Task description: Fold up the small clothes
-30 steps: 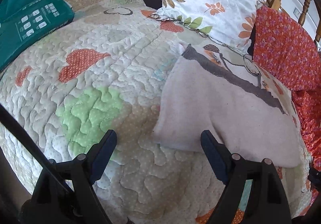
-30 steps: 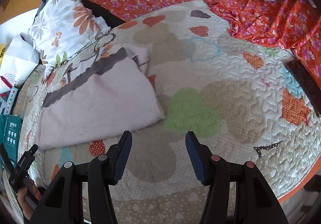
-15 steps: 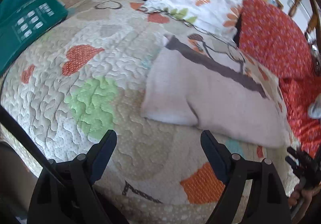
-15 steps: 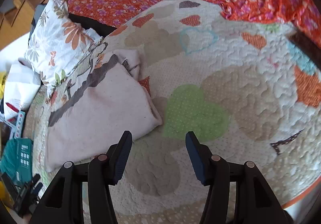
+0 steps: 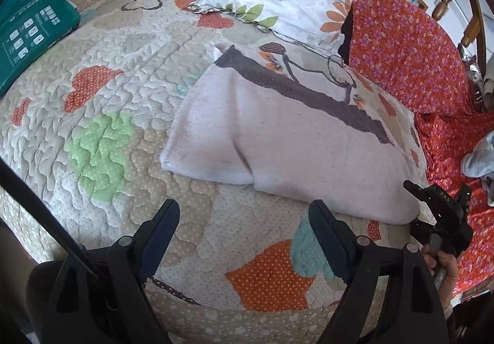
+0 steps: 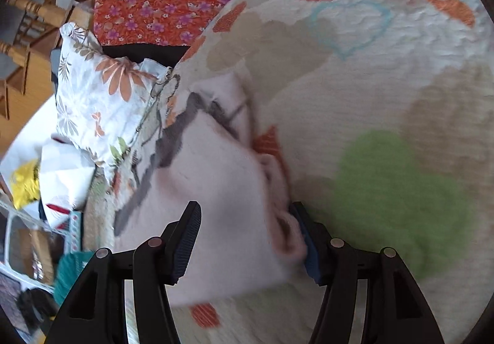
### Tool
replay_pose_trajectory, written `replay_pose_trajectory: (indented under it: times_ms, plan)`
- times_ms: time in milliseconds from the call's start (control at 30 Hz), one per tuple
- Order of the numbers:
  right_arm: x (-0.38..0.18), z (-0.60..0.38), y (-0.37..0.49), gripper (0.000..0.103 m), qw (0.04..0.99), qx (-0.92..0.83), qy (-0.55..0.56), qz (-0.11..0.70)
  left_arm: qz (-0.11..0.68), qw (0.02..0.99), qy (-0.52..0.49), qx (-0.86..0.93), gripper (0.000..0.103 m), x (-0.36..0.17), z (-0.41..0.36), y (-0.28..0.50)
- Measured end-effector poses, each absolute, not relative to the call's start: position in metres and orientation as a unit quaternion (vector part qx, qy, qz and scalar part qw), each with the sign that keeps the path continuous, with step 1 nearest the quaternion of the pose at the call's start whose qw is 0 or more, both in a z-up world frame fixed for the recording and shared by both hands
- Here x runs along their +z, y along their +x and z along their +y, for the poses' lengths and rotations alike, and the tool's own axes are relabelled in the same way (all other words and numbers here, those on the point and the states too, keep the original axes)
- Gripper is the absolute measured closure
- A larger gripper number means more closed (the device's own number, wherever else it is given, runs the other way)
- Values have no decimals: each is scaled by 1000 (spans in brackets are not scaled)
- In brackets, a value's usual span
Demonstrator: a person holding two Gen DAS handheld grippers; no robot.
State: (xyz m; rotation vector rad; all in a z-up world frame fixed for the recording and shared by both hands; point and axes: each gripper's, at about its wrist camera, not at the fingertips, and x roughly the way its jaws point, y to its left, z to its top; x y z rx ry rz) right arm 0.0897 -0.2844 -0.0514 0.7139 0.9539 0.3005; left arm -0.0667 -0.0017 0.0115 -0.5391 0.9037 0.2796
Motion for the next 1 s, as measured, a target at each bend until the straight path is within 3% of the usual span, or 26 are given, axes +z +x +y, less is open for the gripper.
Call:
replay_pose_trajectory:
  times_ms: [33,67,300,500,700,833,1000]
  plan:
    - [-51,-277,94,57,816,143,335,448,428,854,-262,137,18,12,3,-69]
    - [-51,-272,98,81,814,148,332,454,427,852,-267,141,18,13,9,-71]
    - [19,-218,99,85,866,153,224,421,400,839,-334,154,18,21,61,-102]
    - [73,-80,86,87,883,235,69,399,364,830,-392,157,18,26,98,-135]
    - [41,62,52,88,848,324,-63,415,354,812,-431,170,19,13,128,-164]
    - [1,101,34,88,828,333,-146,426,348,800,-458,169,18,3,142,-178]
    - [-6,112,17,78,821,351,-211,398,342,796,-466,177,19,-1,152,-183]
